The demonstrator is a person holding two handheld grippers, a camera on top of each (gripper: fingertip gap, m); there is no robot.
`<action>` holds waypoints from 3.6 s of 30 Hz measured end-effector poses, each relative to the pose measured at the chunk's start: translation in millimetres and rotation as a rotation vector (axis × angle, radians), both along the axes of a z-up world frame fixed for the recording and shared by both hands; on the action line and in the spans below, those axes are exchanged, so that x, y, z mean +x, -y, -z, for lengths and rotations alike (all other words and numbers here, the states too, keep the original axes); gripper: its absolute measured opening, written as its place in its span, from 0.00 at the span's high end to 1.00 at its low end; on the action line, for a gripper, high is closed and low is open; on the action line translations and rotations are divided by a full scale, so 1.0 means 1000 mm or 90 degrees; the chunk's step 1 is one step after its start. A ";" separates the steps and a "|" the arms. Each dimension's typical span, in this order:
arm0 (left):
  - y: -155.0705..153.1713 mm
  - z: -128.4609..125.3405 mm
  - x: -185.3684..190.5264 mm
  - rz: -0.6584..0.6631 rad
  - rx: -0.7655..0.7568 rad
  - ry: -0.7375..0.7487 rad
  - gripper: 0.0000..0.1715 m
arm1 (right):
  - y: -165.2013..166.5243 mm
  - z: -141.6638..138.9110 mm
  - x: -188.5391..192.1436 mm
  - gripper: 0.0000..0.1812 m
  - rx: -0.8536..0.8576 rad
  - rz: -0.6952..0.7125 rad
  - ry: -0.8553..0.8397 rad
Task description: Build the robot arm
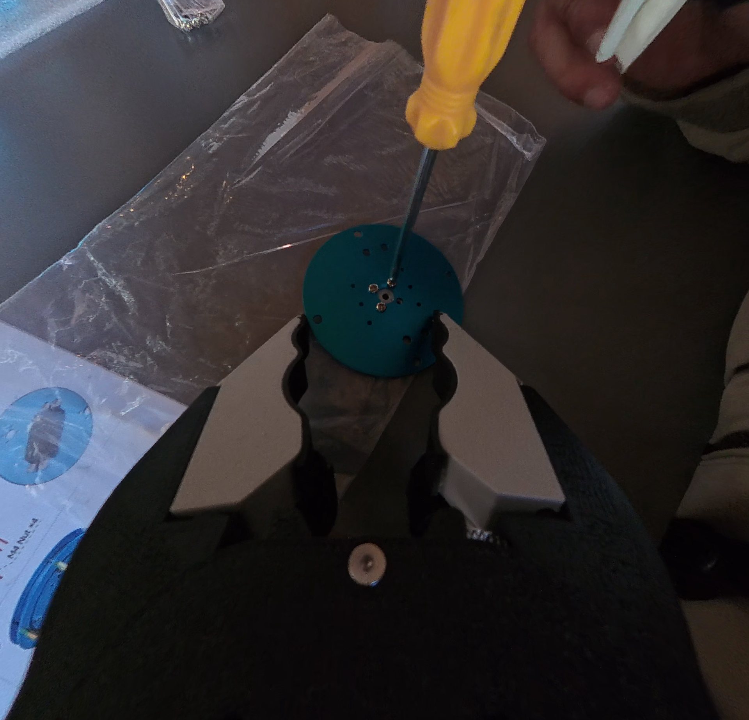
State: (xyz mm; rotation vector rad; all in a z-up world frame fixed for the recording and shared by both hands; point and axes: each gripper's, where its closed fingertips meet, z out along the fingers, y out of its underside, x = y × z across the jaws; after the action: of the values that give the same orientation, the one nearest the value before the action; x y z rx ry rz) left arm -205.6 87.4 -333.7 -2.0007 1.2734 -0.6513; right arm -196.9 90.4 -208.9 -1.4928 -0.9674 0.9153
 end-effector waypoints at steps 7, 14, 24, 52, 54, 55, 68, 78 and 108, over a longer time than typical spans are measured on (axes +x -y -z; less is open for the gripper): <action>-0.001 -0.003 0.001 -0.003 0.003 0.007 0.64 | -0.009 0.003 0.004 0.91 -0.043 0.049 0.039; -0.002 -0.056 0.027 0.015 0.115 0.140 0.68 | -0.011 0.004 0.003 0.91 -0.070 0.068 0.073; 0.007 -0.050 0.053 0.036 0.145 0.136 0.83 | 0.008 0.008 0.010 0.91 -0.039 -0.127 0.141; 0.007 -0.044 0.031 0.043 0.119 0.119 0.85 | 0.017 0.006 0.007 0.91 0.188 -0.631 0.634; 0.007 -0.037 0.010 0.030 0.124 0.068 0.79 | 0.017 0.007 0.007 0.91 0.179 -0.621 0.646; 0.008 -0.031 0.001 0.034 0.122 0.037 0.76 | 0.017 0.007 0.007 0.91 0.181 -0.619 0.650; 0.001 -0.005 -0.008 0.061 0.061 -0.016 0.70 | 0.014 0.007 0.006 0.91 0.066 -0.434 0.699; 0.001 -0.004 -0.008 0.054 0.063 -0.008 0.70 | 0.017 0.008 -0.001 0.91 -0.135 -0.082 0.680; 0.004 -0.105 0.035 -0.003 0.252 0.271 0.89 | 0.008 0.008 0.007 0.90 -0.319 0.311 0.514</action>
State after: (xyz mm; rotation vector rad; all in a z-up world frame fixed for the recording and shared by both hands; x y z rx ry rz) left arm -170.3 83.4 -228.8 -1.4482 1.0406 -0.7128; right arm -189.6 82.9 -217.0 -2.4862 -0.8729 0.1666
